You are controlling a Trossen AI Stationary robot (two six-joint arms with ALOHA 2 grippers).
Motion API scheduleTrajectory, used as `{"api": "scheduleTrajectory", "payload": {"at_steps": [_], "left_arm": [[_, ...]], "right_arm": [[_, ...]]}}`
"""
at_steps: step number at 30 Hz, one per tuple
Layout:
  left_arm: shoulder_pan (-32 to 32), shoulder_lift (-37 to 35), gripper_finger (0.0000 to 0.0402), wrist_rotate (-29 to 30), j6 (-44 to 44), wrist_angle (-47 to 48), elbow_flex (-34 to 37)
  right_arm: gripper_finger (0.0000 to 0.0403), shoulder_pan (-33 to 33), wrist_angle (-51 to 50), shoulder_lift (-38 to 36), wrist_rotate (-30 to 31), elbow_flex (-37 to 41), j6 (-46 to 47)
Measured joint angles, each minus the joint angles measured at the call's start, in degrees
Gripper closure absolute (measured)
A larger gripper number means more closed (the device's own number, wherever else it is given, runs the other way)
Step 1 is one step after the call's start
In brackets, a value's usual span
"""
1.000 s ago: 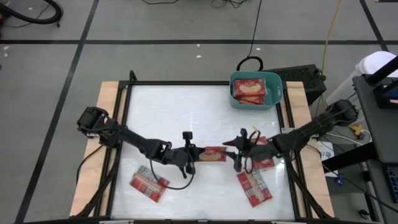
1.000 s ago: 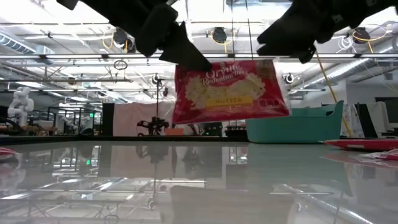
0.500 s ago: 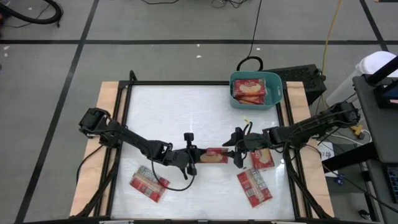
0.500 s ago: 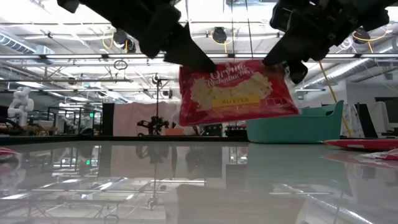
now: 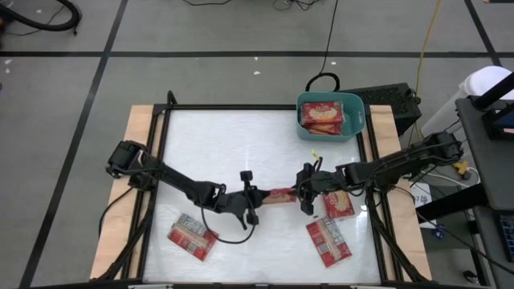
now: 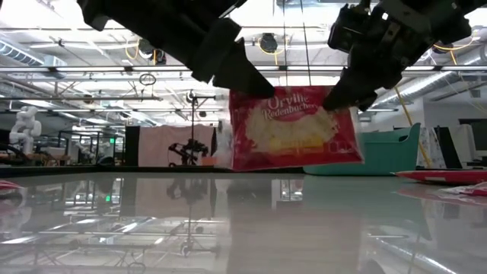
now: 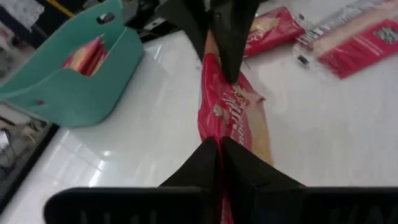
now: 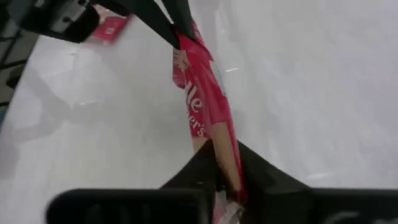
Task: Sort popcorn bags into baskets
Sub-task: Put the red popcorn bag into the green bin
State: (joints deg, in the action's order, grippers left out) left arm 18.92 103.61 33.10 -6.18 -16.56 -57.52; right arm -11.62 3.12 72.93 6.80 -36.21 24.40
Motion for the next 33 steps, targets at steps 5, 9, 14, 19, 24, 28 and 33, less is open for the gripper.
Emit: {"api": "scheduleTrajectory", "payload": {"at_steps": [5,9,14,19,24,28,33], "left_arm": [[-0.5,0.0,0.0348,0.0,5.5,0.5,0.0],[-0.4,0.0,0.0310,-0.1,10.4,2.1,0.0],[-0.2,-0.2,0.0259,0.4,13.5,3.6,0.0],[-0.4,-0.2,0.0231,0.4,14.3,4.3,0.0],[-1.9,-0.2,0.0230,0.5,14.2,4.5,0.0],[-4.0,-0.2,0.0243,-0.6,15.4,4.9,0.0],[-6.1,-0.2,0.0259,-2.7,15.1,4.3,0.0]], "right_arm": [[0.0389,0.0,-0.3,-0.1,0.9,0.0,-1.6],[0.0379,0.0,-2.5,-0.7,2.1,0.0,-1.6],[0.0391,0.0,-9.3,-4.6,2.3,0.0,-1.5],[0.0393,-0.1,-20.3,-13.1,2.2,0.0,-1.2],[0.0391,1.6,-29.4,-24.2,3.7,0.0,-1.3],[0.0390,5.8,-38.5,-31.6,1.2,-2.1,-2.8],[0.0390,13.0,-52.8,-33.9,1.8,-11.2,-7.6]]}}
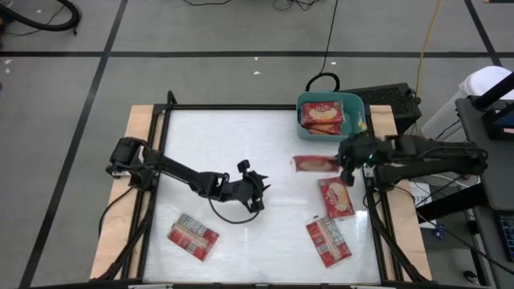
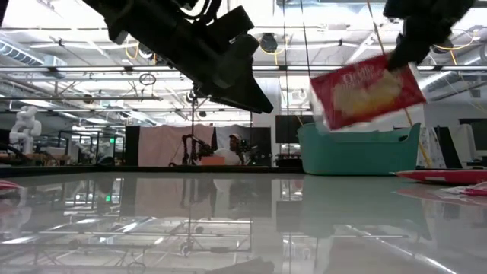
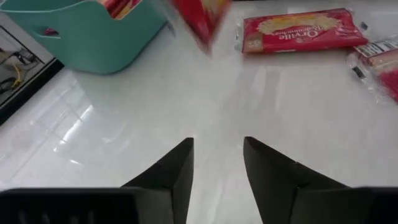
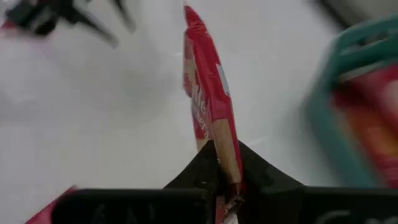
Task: Sort popcorn bags into baskets
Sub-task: Put the red popcorn bag into the green bin
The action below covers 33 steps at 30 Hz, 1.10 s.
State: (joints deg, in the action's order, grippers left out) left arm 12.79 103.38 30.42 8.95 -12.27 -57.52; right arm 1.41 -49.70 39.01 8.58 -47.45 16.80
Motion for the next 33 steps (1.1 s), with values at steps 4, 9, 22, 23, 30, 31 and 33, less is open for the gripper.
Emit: {"api": "scheduleTrajectory", "payload": {"at_steps": [4,9,22,23,30,31,33], "left_arm": [[-1.4,0.0,0.0267,-2.1,0.0,0.0,0.0],[-2.2,0.0,0.0270,-3.1,0.1,-0.6,0.0],[0.0,-0.1,0.0270,-8.0,3.9,-3.4,0.0],[0.5,-0.1,0.0270,-8.0,4.4,-3.4,0.0],[3.1,-0.1,0.0270,-8.0,3.5,-6.5,0.0],[3.2,-0.1,0.0270,-8.0,3.4,-7.3,0.0],[3.5,-0.1,0.0270,-8.0,3.4,-8.1,0.0]], "right_arm": [[0.0390,7.4,-5.2,1.3,1.5,-9.1,-7.6],[0.0390,17.7,-7.7,5.2,2.2,-19.4,-17.3],[0.0390,48.4,-8.7,23.2,-13.3,-28.2,-33.5],[0.0390,50.3,-8.8,24.2,-14.4,-28.3,-33.9],[0.0390,59.0,-7.0,30.1,-26.7,-28.3,-34.5],[0.0389,59.7,-6.7,30.8,-28.5,-28.3,-34.1],[0.0386,60.6,-6.8,32.2,-29.6,-28.3,-34.0]]}}
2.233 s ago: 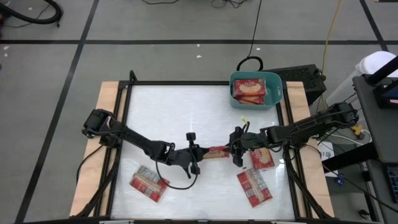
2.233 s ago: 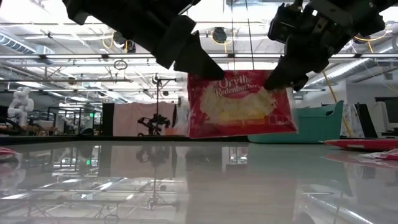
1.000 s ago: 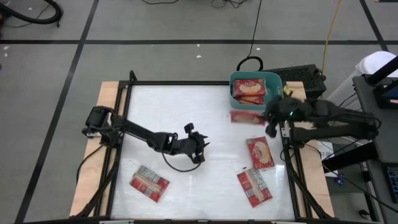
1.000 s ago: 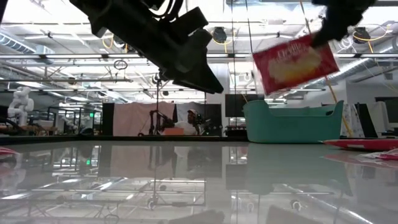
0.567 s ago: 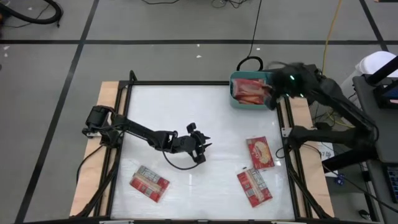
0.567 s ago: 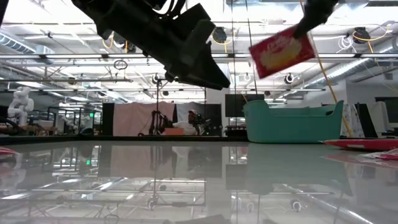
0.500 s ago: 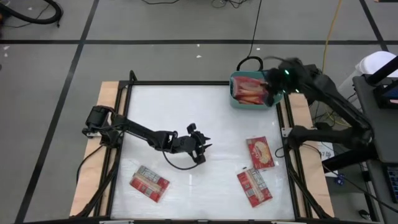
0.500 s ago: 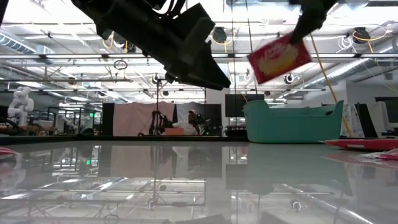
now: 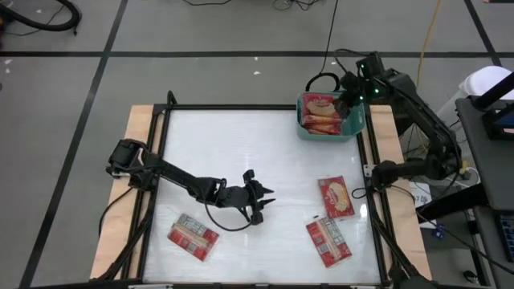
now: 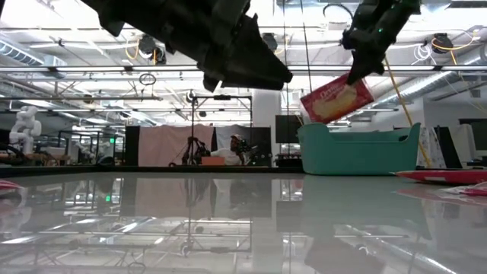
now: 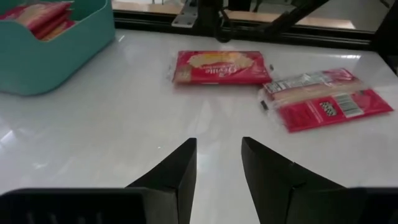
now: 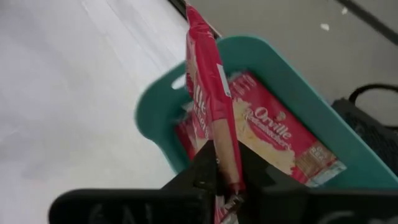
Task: Sort popcorn bags into baskets
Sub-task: Put the red popcorn bag into the green bin
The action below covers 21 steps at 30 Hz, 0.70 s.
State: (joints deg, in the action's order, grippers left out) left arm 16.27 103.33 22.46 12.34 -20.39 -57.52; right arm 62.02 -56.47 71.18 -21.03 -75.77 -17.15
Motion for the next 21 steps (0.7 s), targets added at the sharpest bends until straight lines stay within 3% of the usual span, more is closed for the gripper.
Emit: {"api": "scheduleTrajectory", "payload": {"at_steps": [10,21], "left_arm": [[0.5,0.0,0.0270,0.0,0.3,-0.9,0.0],[0.4,0.0,0.0270,0.1,0.0,-1.0,0.0]], "right_arm": [[0.0362,1.0,3.1,6.2,3.7,0.0,1.3],[0.0292,0.9,6.4,12.0,19.5,0.1,2.6]]}}
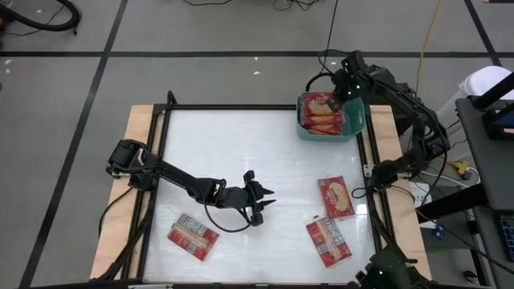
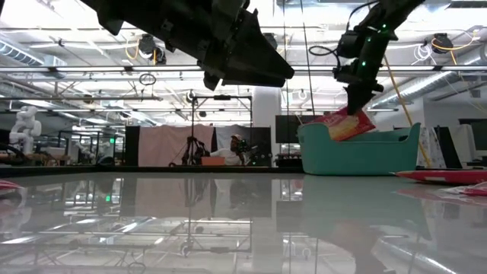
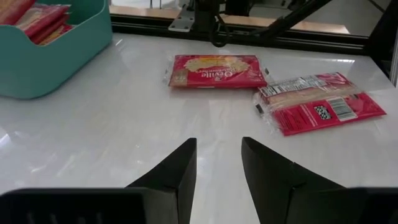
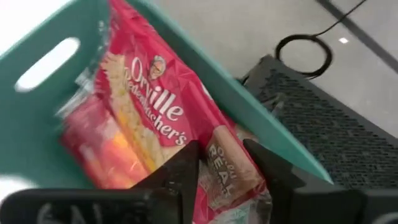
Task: Sort popcorn bags into baskets
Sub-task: Put the red popcorn bag into the green bin
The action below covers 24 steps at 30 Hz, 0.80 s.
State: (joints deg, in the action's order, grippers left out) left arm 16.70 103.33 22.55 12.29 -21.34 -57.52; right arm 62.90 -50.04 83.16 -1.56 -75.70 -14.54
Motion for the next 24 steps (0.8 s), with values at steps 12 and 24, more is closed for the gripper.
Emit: {"api": "scheduleTrajectory", "payload": {"at_steps": [12,24], "left_arm": [[0.1,0.0,0.0270,0.0,-0.1,0.1,0.0],[0.1,0.0,0.0270,-0.1,-0.1,0.1,0.0]], "right_arm": [[0.0246,-2.7,11.7,0.6,7.2,7.9,0.4],[0.0242,-2.8,13.0,-3.0,13.6,8.1,-1.5]]}}
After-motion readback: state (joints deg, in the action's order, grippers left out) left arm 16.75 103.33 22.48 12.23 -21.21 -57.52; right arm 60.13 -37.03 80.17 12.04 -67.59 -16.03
